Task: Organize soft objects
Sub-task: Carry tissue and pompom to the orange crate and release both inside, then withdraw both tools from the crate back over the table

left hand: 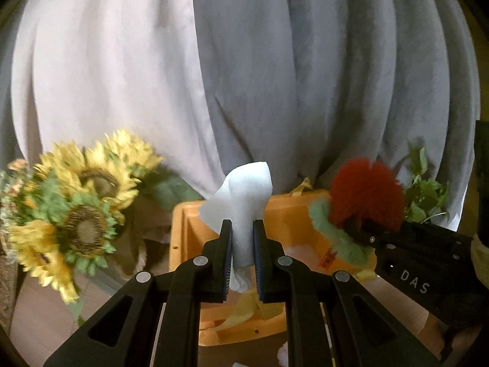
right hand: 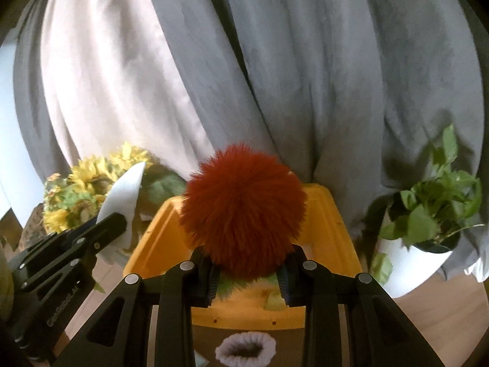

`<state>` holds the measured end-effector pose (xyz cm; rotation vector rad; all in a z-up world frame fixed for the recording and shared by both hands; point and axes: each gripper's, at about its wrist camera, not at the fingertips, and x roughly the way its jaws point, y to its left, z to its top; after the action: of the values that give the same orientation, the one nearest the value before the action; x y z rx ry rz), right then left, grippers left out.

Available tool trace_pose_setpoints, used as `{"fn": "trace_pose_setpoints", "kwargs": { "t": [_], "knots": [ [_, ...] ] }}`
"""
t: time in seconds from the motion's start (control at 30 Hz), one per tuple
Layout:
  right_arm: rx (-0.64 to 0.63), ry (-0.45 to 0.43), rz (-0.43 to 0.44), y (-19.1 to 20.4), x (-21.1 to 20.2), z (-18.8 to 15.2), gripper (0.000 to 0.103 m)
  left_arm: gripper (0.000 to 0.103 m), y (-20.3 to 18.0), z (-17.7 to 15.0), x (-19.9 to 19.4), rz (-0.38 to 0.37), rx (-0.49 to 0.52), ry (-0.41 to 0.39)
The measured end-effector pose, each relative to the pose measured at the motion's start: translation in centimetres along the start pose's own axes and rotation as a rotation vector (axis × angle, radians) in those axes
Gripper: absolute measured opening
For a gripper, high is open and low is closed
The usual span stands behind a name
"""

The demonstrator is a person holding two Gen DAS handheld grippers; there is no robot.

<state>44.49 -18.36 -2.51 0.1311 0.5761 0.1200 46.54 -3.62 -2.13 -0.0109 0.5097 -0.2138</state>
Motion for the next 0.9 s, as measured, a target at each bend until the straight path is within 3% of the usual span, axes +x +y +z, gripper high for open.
{"fn": "trace_pose_setpoints", "kwargs": {
  "t": [0.3, 0.33, 0.4, 0.43, 0.5, 0.57, 0.73, 0.9],
  "knots": [
    [0.001, 0.123, -0.039, -1.2, 5.2, 1.0, 0.033, 0.017, -0.4, -0.3, 5.9, -0.002, 0.026, 0.149],
    [-0.002, 0.135, -0.042, -1.3, 5.5, 1.0, 0.035, 0.02, -0.4, -0.3, 6.4, 0.003, 0.03, 0.157],
    [-0.007, 0.16, -0.052, -1.6, 6.4, 1.0, 0.043, 0.043, -0.4, -0.4, 7.2, 0.01, 0.037, 0.179],
    [-0.007, 0.168, -0.057, -1.8, 6.6, 1.0, 0.053, 0.047, -0.4, -0.4, 7.4, 0.014, 0.036, 0.182],
    [-0.008, 0.172, -0.071, -2.1, 7.0, 0.9, 0.06, 0.054, -0.3, -0.4, 7.5, 0.022, 0.042, 0.182],
    [-0.011, 0.169, -0.082, -2.1, 6.9, 0.8, 0.06, 0.061, -0.3, -0.4, 7.5, 0.037, 0.047, 0.18],
    [-0.007, 0.158, -0.098, -2.2, 6.1, 1.0, 0.067, 0.069, -0.1, 0.0, 6.1, 0.036, 0.038, 0.166],
    [-0.006, 0.123, -0.115, -2.0, 3.9, 1.2, 0.067, 0.074, -0.5, 0.5, 3.5, 0.04, 0.041, 0.126]
  ]
}}
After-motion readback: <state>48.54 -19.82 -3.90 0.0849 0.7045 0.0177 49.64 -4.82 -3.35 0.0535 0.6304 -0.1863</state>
